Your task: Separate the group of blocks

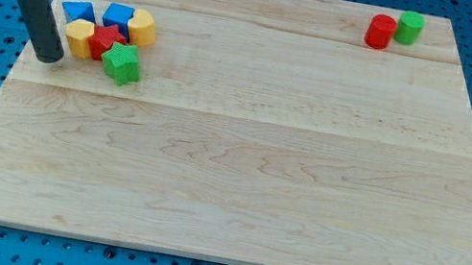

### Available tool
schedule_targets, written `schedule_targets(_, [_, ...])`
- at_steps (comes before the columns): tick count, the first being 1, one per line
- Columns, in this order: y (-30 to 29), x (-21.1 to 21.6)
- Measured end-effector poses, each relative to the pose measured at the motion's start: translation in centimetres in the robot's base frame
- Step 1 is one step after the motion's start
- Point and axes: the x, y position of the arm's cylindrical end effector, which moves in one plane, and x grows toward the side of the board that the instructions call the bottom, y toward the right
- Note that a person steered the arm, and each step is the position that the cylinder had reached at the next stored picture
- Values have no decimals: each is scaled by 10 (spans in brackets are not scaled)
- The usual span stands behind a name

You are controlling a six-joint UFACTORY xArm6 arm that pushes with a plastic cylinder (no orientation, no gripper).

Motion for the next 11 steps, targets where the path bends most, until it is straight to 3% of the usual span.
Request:
schedule_targets(3, [-17,-56])
schedule_targets(11, [116,-35])
